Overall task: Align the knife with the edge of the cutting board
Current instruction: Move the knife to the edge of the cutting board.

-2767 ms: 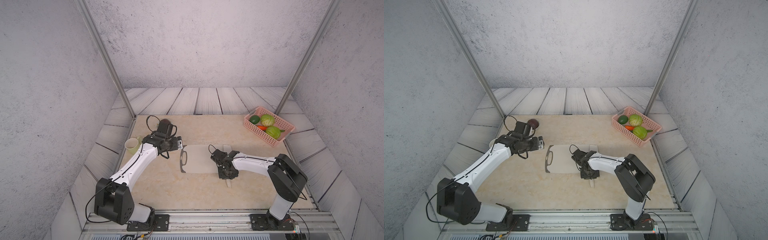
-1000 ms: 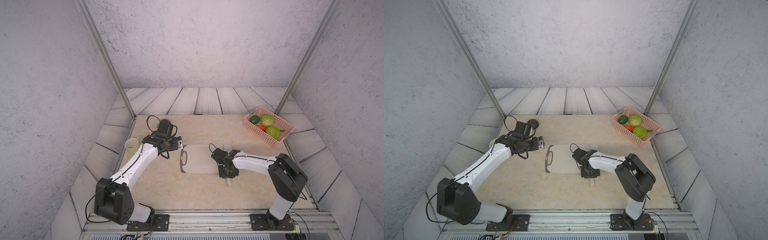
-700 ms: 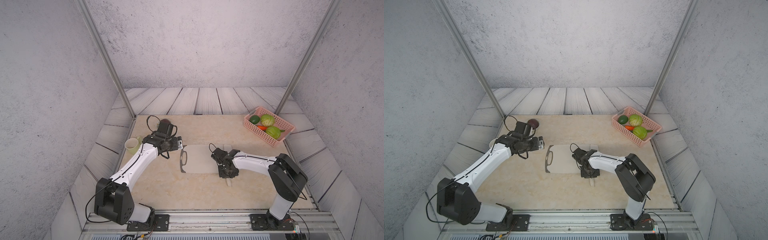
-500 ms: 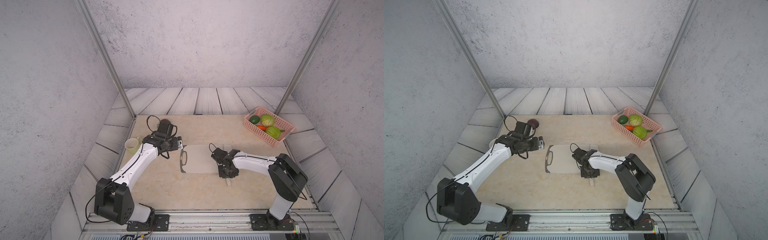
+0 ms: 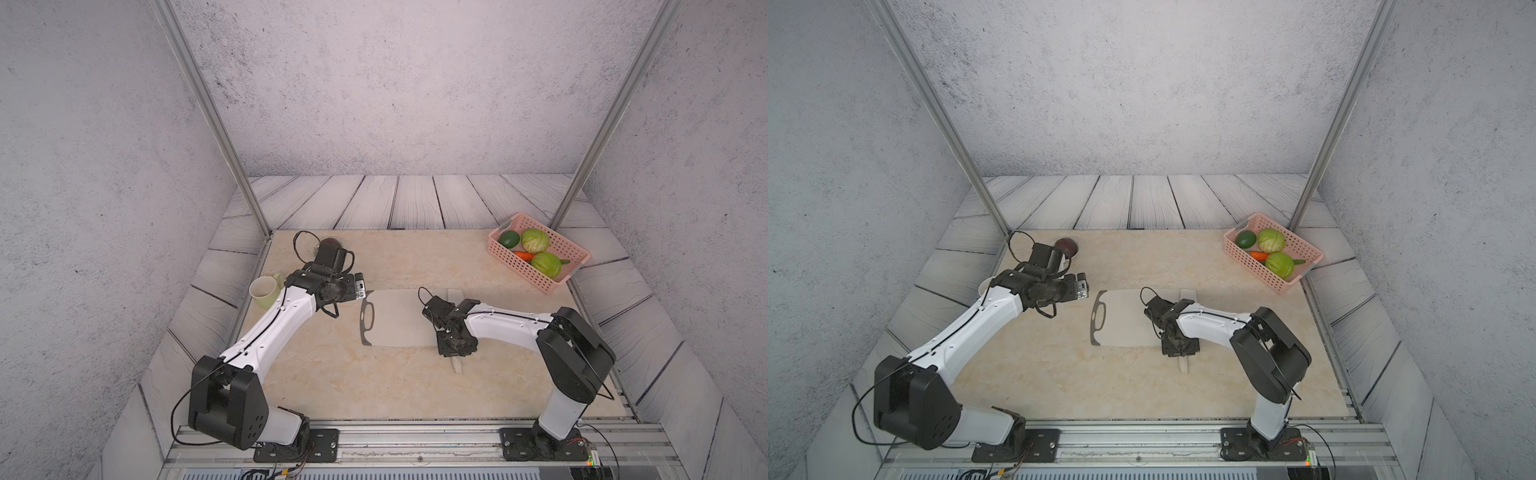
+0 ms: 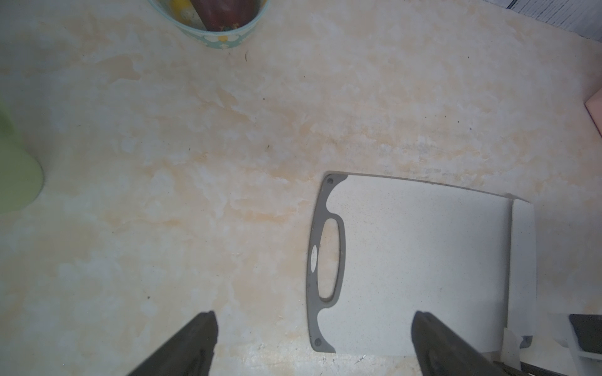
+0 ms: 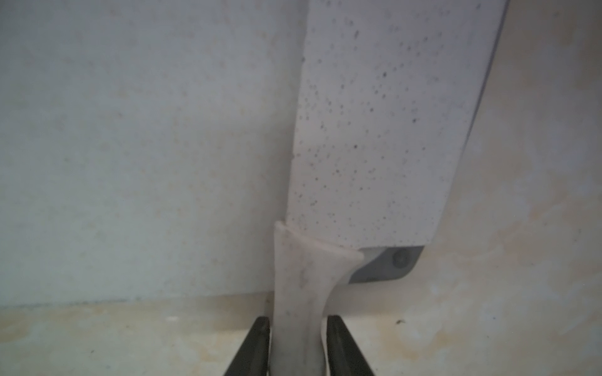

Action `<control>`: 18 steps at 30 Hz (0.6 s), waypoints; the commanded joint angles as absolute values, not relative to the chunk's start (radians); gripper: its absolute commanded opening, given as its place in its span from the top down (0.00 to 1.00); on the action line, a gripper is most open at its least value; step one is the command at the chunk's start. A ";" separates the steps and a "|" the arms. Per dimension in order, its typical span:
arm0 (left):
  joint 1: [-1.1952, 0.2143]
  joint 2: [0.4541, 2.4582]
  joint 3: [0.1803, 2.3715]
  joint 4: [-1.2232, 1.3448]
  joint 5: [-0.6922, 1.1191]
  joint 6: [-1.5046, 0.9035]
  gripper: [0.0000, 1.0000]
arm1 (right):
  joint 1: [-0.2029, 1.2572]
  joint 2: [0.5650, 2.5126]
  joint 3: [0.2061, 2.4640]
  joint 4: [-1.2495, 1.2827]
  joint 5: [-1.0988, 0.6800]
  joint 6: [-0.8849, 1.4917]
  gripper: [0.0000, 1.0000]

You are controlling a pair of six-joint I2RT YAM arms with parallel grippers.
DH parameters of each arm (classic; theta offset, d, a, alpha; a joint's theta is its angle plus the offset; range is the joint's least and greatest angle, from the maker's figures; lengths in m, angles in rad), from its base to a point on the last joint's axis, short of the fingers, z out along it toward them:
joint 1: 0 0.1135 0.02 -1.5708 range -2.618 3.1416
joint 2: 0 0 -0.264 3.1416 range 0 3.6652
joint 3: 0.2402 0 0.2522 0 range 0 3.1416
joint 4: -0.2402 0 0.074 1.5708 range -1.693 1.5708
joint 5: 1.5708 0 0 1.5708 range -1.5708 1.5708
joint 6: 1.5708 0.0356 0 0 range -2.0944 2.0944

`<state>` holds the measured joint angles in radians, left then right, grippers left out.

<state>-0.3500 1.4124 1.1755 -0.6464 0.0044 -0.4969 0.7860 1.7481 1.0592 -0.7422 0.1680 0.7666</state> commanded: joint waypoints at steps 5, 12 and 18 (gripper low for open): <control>-0.354 1.397 1.175 -0.644 -0.003 -0.488 0.02 | 0.782 1.723 1.073 -0.774 0.175 0.764 0.58; -0.354 1.395 1.174 -0.644 -0.003 -0.488 0.02 | 0.782 1.662 1.068 -0.777 0.172 0.749 0.32; -0.354 1.397 1.174 -0.644 -0.003 -0.488 0.02 | 0.782 1.590 1.060 -0.756 0.142 0.712 0.04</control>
<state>-0.3500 1.4124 1.1755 -0.6464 0.0044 -0.4965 0.7860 1.6302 1.0592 -0.7490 0.1555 0.7334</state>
